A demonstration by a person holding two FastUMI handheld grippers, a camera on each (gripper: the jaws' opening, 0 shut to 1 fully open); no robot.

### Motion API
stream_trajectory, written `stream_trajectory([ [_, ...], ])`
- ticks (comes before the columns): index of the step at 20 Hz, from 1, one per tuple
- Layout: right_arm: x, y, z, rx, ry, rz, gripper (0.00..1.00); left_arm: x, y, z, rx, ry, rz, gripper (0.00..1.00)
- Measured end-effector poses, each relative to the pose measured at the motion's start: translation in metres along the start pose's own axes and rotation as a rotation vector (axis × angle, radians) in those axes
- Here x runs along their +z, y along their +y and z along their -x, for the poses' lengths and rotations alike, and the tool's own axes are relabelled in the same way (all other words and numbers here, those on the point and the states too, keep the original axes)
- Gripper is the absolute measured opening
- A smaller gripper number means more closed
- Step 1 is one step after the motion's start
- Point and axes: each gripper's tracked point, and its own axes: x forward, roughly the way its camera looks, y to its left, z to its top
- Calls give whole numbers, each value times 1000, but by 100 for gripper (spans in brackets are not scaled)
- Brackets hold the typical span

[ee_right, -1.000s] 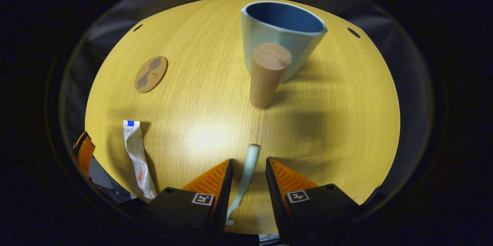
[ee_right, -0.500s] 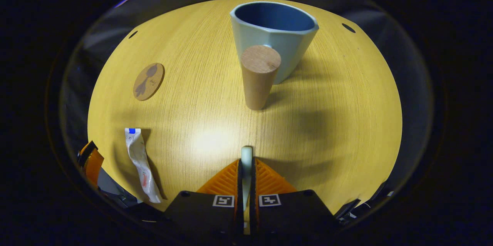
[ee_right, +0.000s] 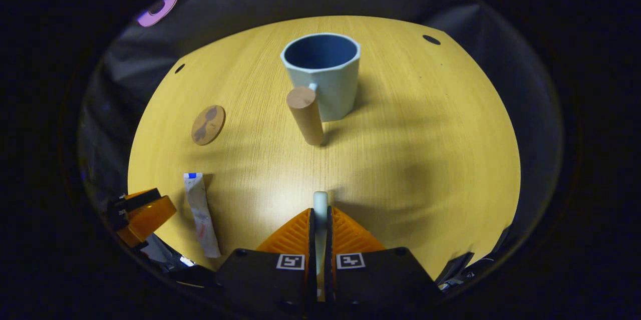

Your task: Put the toothbrush and toothpaste on the desktop into the cup, then pick up the cup and place it on the coaster on the desktop.

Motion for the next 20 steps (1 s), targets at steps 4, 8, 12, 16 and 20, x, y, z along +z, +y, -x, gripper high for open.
stream_trajectory([
  [4,-6,-25,20,-18,-19,-16,8,-5,-3,-21,39,82,49,95],
  [8,-14,-54,26,-39,-12,-30,8,-11,-1,-38,71,151,67,88],
  [12,-8,-79,31,-47,-27,-52,9,-17,-1,-45,108,193,71,68],
  [16,4,-90,32,-20,-57,-66,9,-18,-2,-48,142,214,62,36],
  [20,18,-96,33,-3,-99,-34,8,-18,-1,-49,184,218,67,17],
])
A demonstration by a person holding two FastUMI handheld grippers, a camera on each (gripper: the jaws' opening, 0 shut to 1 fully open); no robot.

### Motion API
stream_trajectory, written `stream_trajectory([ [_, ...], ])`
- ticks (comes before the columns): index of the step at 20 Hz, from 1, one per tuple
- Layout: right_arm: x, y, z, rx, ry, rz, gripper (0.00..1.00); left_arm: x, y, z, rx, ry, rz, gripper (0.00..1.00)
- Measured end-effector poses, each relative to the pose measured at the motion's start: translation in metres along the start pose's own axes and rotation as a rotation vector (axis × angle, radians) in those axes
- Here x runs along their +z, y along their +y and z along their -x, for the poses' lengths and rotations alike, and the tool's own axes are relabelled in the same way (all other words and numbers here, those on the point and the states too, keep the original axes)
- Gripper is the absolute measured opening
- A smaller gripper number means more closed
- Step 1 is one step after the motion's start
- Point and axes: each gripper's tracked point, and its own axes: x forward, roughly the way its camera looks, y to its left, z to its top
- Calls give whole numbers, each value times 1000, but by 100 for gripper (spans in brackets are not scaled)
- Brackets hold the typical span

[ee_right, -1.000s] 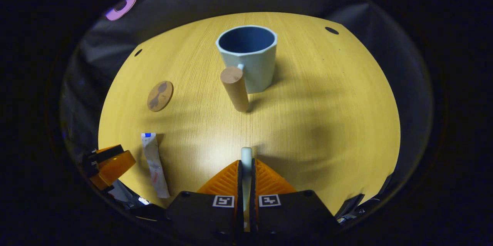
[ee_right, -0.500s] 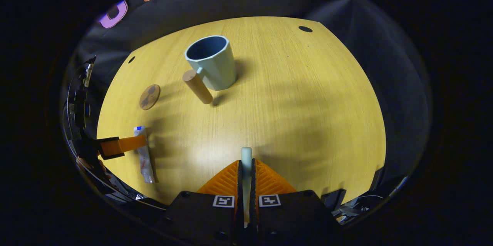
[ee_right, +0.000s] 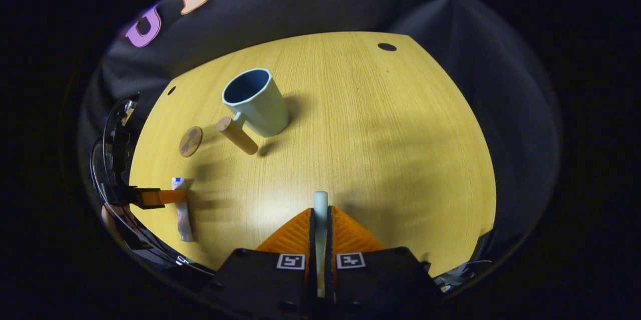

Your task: Put the toothbrush and toothpaste on the desktop into the cup, then pick up the cup and place it on the coaster on the desktop.

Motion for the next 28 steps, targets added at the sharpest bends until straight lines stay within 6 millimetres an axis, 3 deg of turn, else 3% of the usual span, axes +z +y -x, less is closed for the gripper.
stream_trajectory([
  [3,19,0,4,30,-63,-9,8,0,-14,4,-83,-42,31,7],
  [5,43,0,13,48,-142,-29,9,0,-17,8,-107,-57,56,6],
  [7,76,6,27,89,-253,-62,8,12,-19,17,-126,-137,67,5],
  [12,156,28,67,200,-533,-87,8,49,-26,65,-184,-350,101,4],
  [18,250,67,129,321,-931,-61,8,72,-28,102,-209,-521,55,3],
  [20,271,76,132,326,-1008,-66,8,73,-27,111,-195,-543,28,3],
  [22,280,85,119,340,-1025,-57,8,78,-30,122,-190,-577,15,3],
  [28,269,95,47,329,-987,10,8,132,-59,157,-220,-787,-71,3],
])
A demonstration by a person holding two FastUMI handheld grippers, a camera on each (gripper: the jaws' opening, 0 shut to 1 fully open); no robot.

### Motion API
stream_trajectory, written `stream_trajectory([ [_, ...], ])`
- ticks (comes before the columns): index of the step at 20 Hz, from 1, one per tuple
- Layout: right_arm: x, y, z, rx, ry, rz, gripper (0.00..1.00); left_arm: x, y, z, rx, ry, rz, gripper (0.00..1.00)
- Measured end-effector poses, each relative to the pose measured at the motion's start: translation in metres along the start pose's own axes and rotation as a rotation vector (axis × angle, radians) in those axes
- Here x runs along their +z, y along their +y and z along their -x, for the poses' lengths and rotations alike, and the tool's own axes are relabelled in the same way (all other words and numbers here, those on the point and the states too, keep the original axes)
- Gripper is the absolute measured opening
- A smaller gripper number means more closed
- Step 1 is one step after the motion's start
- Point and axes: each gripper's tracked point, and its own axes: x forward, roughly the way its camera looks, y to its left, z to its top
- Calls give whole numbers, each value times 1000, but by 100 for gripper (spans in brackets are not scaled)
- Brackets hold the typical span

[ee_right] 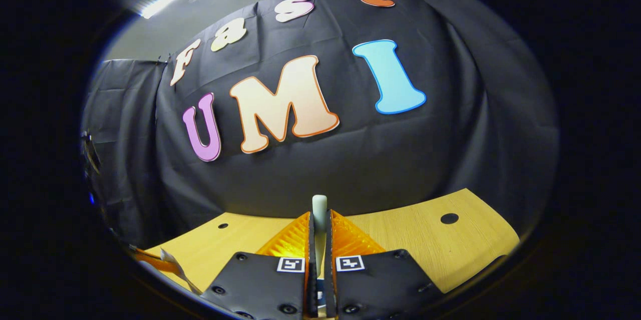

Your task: Put the toothbrush and toothpaste on the desktop into the cup, then pick up the cup and place it on the coaster on the desktop.

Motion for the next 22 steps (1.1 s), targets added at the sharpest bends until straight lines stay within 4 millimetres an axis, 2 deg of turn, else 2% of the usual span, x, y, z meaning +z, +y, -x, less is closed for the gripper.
stream_trajectory([
  [2,-22,-2,-2,3,24,13,8,17,-12,-11,-31,-57,-11,3],
  [5,-44,-2,4,1,49,-6,10,24,-29,-30,-74,-58,-26,3],
  [7,-48,-3,10,-10,47,3,12,34,-39,-43,-105,-79,-41,3],
  [9,-43,-11,16,-40,44,8,18,48,-50,-54,-141,-114,-44,2],
  [10,-41,-17,20,-54,53,8,27,56,-58,-60,-165,-134,-45,3],
  [11,-40,-24,25,-77,61,6,29,63,-66,-64,-187,-154,-44,2],
  [14,-32,-51,49,-155,71,12,100,72,-87,-76,-257,-182,-42,2],
  [18,-39,-90,94,-285,112,84,98,66,-117,-93,-360,-171,-25,2],
  [19,-44,-98,107,-317,129,90,95,64,-125,-98,-381,-168,-23,2],
  [20,-47,-106,122,-346,141,88,99,62,-132,-101,-405,-168,-21,3],
  [22,-53,-118,151,-404,156,87,98,54,-139,-109,-424,-154,-25,2],
])
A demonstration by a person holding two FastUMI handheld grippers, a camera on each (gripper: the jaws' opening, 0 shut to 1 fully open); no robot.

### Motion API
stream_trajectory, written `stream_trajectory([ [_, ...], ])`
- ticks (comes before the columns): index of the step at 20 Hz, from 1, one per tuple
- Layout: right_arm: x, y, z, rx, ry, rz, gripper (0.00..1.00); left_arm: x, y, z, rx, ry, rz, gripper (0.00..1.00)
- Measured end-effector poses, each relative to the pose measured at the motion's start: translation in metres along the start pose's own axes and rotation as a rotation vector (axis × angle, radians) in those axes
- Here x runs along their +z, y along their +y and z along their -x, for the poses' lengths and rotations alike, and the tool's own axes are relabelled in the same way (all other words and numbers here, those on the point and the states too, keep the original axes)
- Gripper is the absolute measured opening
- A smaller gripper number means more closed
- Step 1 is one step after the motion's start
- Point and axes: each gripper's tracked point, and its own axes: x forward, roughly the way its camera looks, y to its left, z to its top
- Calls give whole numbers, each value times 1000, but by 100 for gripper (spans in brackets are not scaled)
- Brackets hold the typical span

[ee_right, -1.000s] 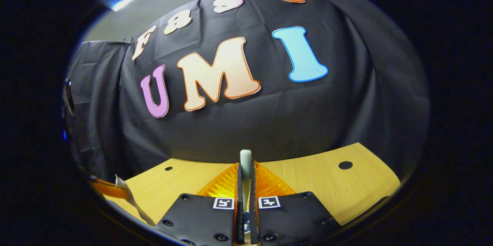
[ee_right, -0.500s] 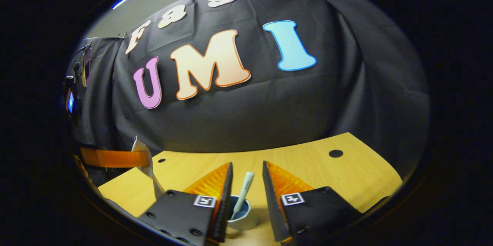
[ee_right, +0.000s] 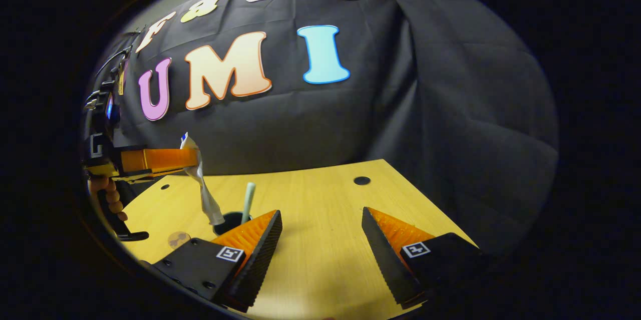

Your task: Put the toothbrush and toothpaste on the desktop into the cup, then pick up the cup and place it on the coaster on the desktop.

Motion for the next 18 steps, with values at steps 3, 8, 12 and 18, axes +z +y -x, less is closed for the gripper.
stream_trajectory([
  [3,-20,-39,27,-111,31,24,98,-14,-10,-8,-50,10,0,2],
  [8,-21,-86,76,-263,13,14,98,-43,-13,-18,-102,34,-44,3],
  [12,-20,-104,111,-340,-8,7,94,-53,-9,-25,-120,7,-27,3],
  [18,-26,-96,135,-356,-10,26,99,-66,-8,-11,-120,9,-111,5],
])
